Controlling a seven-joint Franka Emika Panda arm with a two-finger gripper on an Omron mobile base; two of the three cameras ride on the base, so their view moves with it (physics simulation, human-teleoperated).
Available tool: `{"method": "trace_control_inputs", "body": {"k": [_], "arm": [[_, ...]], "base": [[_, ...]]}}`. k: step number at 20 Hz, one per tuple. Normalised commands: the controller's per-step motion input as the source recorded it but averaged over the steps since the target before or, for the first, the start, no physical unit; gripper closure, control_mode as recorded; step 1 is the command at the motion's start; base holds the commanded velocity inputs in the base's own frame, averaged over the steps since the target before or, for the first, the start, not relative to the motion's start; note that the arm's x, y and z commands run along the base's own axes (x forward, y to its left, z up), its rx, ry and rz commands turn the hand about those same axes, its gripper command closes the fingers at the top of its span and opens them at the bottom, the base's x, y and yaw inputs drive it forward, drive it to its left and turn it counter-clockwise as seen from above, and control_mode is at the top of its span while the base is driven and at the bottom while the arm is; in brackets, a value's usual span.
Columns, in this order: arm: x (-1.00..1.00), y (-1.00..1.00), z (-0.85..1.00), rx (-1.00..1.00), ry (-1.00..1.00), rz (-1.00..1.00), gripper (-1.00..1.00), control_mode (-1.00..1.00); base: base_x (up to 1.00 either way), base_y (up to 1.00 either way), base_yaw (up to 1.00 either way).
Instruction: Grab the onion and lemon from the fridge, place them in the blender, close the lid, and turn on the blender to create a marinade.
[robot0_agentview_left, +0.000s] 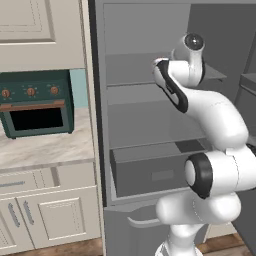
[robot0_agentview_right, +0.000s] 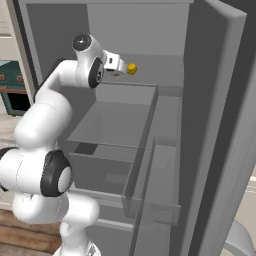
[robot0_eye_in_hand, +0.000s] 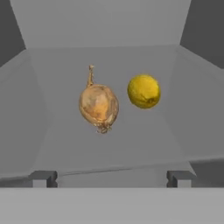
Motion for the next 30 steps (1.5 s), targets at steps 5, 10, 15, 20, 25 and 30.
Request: {"method": "trace_control_inputs", "body": {"k": [5, 10, 15, 20, 25, 30], "arm": [[0.70, 0.00, -0.25, 0.00, 0.06, -0.11, -1.00, -1.00], [0.54, 0.00, -0.16, 0.00, 0.04, -0.05, -1.00, -1.00], [0.53, 0.00, -0.05, 0.03, 0.04, 0.00, -1.00, -1.00], [0.52, 0.00, -0.03, 0.03, 0.03, 0.00, -1.00, -1.00], [0.34, 0.00, -0.14, 0.01, 0.02, 0.00, 1.00, -1.00], [0.00, 0.00, -0.39, 0.02, 0.00, 0.00, 1.00, -1.00]], "base": [[0.00, 0.00, 0.00], [0.00, 0.00, 0.00], [0.00, 0.00, 0.00], [0.00, 0.00, 0.00], [0.00, 0.00, 0.00], [0.00, 0.00, 0.00]]}}
